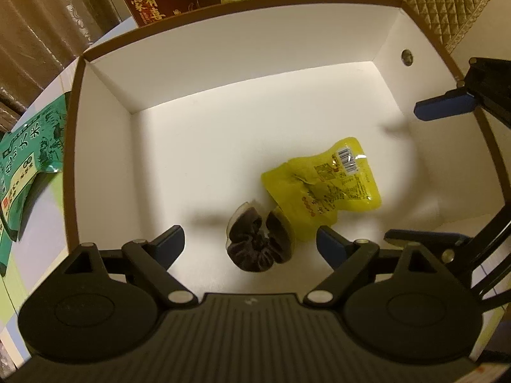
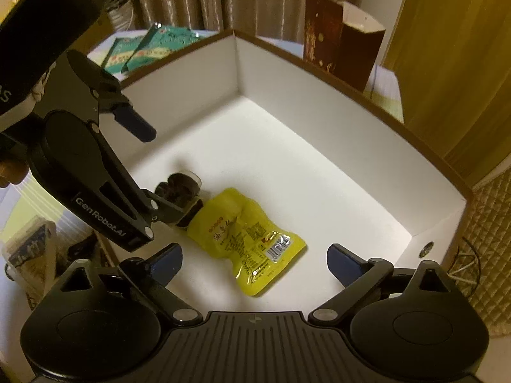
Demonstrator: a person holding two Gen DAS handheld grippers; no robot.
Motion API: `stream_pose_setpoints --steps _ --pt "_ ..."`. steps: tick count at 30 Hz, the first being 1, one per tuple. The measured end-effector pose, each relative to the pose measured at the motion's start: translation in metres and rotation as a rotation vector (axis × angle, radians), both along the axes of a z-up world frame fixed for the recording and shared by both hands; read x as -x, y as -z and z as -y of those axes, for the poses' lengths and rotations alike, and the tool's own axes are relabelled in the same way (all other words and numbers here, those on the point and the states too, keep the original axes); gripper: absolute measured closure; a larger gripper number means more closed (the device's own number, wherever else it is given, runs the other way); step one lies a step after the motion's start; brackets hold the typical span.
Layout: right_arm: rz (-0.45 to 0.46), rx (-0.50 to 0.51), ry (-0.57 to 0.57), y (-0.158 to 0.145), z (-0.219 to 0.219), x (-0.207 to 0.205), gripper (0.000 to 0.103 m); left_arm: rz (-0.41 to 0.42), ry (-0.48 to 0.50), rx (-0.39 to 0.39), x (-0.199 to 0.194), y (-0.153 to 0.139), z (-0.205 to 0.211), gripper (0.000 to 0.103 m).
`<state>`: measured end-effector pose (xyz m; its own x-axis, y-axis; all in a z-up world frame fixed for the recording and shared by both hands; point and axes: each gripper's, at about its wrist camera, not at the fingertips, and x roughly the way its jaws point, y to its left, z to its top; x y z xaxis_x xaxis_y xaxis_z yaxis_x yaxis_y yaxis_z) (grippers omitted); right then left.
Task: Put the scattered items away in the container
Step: 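Open both grippers to drop the scrunchie and pouch into the box, then grasp the white ladle handle with the left gripper while the right gripper grasps the purple tube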
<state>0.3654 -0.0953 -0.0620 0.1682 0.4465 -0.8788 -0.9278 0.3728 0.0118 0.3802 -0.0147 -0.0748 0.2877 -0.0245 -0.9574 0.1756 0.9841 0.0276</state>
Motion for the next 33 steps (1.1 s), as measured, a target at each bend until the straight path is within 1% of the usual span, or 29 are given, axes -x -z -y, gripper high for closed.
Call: stream_pose_setpoints --steps 5,9,12,20,25,29,33 --pt "0.008 -0.022 0.012 -0.009 0.009 0.005 0.008 0.035 -0.008 0.001 0.015 -0.014 -0.003 0.016" --pt "0.018 -0.052 0.033 -0.018 0.022 0.009 0.008 0.069 -0.019 0.019 0.03 -0.028 -0.006 0.016" --pt "0.021 -0.079 0.054 -0.026 0.033 0.012 0.008 0.094 -0.028 0.038 0.045 -0.039 -0.009 0.016" --pt "0.061 -0.131 0.096 -0.044 0.058 0.034 0.008 0.159 -0.046 0.043 0.093 -0.064 -0.014 0.016" --pt "0.063 -0.18 0.088 -0.053 0.068 0.052 0.008 0.2 -0.066 0.047 0.124 -0.078 -0.018 0.016" --pt "0.074 -0.212 0.055 -0.059 0.075 0.071 0.008 0.226 -0.093 0.068 0.151 -0.088 -0.024 0.016" --pt "0.07 -0.237 0.025 -0.061 0.079 0.087 0.008 0.252 -0.129 0.057 0.18 -0.091 -0.032 0.016"
